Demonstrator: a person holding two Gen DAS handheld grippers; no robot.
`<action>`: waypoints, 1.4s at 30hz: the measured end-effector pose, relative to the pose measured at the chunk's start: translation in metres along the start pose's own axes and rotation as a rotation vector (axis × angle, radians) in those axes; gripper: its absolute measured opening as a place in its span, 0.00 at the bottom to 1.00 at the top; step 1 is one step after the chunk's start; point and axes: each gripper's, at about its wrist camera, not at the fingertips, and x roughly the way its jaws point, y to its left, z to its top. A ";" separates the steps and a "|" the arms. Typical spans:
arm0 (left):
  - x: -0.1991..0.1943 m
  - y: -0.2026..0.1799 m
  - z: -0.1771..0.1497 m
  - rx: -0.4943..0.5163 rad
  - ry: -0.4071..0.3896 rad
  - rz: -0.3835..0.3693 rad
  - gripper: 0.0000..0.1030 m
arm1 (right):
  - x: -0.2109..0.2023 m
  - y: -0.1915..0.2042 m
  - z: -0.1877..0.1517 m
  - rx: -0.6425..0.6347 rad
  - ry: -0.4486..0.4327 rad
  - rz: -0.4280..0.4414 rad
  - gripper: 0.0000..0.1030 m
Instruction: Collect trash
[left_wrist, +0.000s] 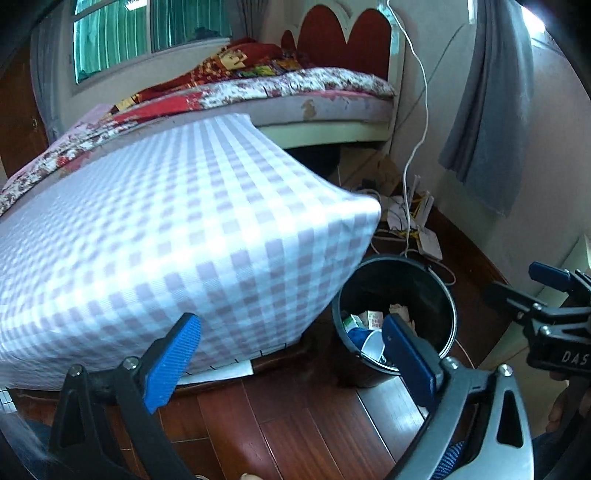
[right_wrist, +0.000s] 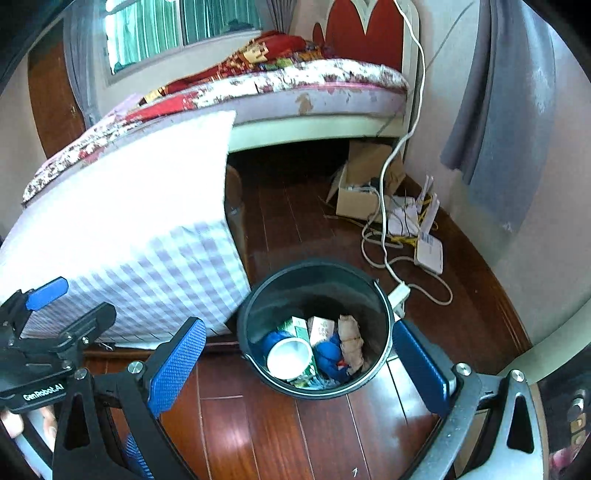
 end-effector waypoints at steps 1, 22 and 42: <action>-0.006 0.002 0.002 -0.003 -0.012 0.000 0.96 | -0.009 0.004 0.003 -0.001 -0.015 0.002 0.99; -0.117 0.016 0.023 -0.026 -0.180 -0.043 0.97 | -0.136 0.032 0.018 0.031 -0.141 -0.067 0.99; -0.166 0.012 0.013 -0.001 -0.268 -0.024 0.99 | -0.192 0.035 0.011 0.015 -0.230 -0.094 0.99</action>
